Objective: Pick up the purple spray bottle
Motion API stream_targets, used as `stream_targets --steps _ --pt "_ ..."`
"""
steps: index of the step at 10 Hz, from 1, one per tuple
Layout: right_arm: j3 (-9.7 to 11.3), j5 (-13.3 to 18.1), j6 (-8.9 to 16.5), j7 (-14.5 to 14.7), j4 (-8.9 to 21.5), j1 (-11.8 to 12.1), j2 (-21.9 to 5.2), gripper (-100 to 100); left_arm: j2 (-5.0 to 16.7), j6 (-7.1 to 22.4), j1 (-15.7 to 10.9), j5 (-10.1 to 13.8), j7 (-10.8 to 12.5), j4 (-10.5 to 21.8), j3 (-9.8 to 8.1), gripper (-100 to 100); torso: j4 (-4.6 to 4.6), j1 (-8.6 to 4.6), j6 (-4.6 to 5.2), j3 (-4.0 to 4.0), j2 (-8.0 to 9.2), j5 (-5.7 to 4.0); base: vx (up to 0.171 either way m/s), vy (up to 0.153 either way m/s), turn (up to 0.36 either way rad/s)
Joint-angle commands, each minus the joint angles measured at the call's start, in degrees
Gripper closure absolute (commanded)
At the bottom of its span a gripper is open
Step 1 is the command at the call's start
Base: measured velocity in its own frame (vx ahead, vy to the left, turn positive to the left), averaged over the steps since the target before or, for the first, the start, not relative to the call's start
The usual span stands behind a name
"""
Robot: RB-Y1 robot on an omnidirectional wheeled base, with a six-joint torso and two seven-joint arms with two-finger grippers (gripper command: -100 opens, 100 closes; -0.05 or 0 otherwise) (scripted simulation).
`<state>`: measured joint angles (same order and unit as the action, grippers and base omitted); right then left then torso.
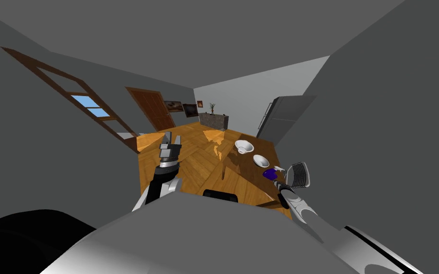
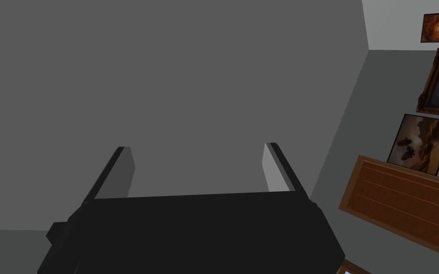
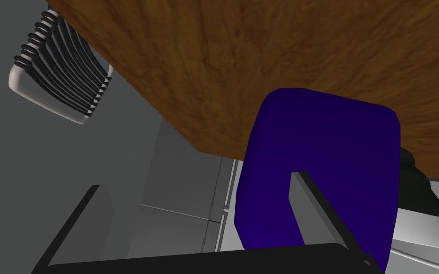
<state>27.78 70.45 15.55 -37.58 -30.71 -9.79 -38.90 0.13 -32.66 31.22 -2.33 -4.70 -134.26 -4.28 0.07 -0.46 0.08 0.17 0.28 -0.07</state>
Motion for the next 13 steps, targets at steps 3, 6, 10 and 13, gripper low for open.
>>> stream_targets --steps 3,6,10,13 --pt "0.0 -0.8 -6.1 3.0 0.1 -0.5 -1.3 -100 0.0 0.0 0.0 0.0 0.0 0.0 0.00 0 0.00 0.04 0.00 0.01 0.02 0.00 -0.061 -0.094 0.103" --pt "0.0 -1.5 -10.0 5.0 0.1 -0.8 -2.2 -100 0.0 0.0 0.0 0.0 0.0 0.0 0.00 0 -0.01 0.20 -0.01 -0.03 -0.05 0.04 -0.046 -0.057 0.074" --pt "0.0 -3.3 -13.5 7.1 0.1 -1.1 -3.0 -100 0.0 0.0 0.0 0.0 0.0 0.0 0.00 0 -0.03 0.19 0.04 -0.07 -0.13 0.01 -0.039 -0.064 0.063" --pt "0.0 -2.8 -17.1 9.1 0.0 -1.3 -3.8 -100 0.0 0.0 0.0 0.0 0.0 0.0 0.00 0 -0.04 0.24 -0.02 -0.11 -0.19 0.05 -0.030 -0.043 0.099"
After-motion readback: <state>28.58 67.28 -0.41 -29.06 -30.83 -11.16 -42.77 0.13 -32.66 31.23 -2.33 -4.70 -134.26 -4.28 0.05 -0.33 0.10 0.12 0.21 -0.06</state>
